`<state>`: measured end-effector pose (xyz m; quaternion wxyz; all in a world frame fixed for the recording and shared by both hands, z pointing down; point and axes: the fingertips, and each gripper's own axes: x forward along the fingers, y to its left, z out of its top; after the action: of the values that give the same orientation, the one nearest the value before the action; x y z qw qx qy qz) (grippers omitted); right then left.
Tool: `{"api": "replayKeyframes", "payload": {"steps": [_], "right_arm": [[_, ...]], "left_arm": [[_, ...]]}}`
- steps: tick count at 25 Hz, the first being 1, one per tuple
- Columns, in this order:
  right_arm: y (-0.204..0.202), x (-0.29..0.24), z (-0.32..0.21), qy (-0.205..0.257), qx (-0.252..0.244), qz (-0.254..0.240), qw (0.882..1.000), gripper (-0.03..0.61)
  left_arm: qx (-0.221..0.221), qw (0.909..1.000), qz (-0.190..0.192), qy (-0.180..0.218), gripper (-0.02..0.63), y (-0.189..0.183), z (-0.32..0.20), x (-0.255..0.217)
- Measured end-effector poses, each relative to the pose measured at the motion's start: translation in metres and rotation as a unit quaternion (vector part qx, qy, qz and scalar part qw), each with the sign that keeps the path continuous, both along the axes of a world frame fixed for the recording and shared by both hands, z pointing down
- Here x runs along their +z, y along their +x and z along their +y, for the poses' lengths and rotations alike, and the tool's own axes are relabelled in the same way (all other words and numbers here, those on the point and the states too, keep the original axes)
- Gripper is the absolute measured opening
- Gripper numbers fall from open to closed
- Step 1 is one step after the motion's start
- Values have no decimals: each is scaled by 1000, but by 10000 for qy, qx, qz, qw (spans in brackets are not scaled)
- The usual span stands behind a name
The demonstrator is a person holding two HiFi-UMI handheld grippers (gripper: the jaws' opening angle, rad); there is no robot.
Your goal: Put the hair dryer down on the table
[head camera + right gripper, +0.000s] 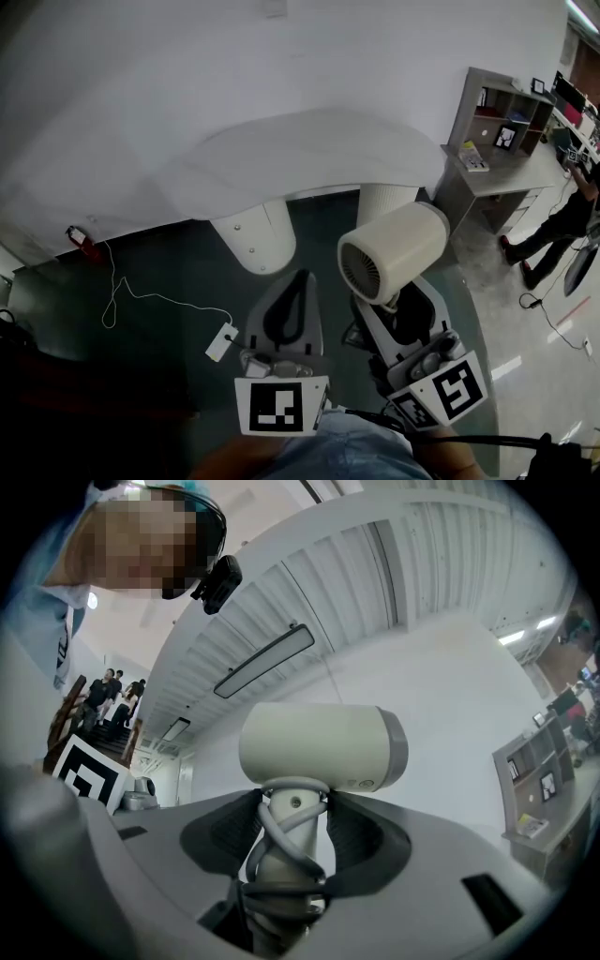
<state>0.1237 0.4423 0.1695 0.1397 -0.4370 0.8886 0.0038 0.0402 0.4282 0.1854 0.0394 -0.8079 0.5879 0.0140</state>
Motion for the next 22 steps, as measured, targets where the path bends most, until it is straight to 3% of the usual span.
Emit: {"api": "replayKeyframes", "payload": {"steps": [13, 22], "right_arm": [[-34, -9, -91, 191, 377, -40, 9991, 224], [-32, -4, -138, 92, 384, -31, 9992, 224]], "left_arm": [[305, 9995, -29, 95, 14, -37, -97, -5], [352, 9994, -37, 28, 14, -33, -145, 0]]}}
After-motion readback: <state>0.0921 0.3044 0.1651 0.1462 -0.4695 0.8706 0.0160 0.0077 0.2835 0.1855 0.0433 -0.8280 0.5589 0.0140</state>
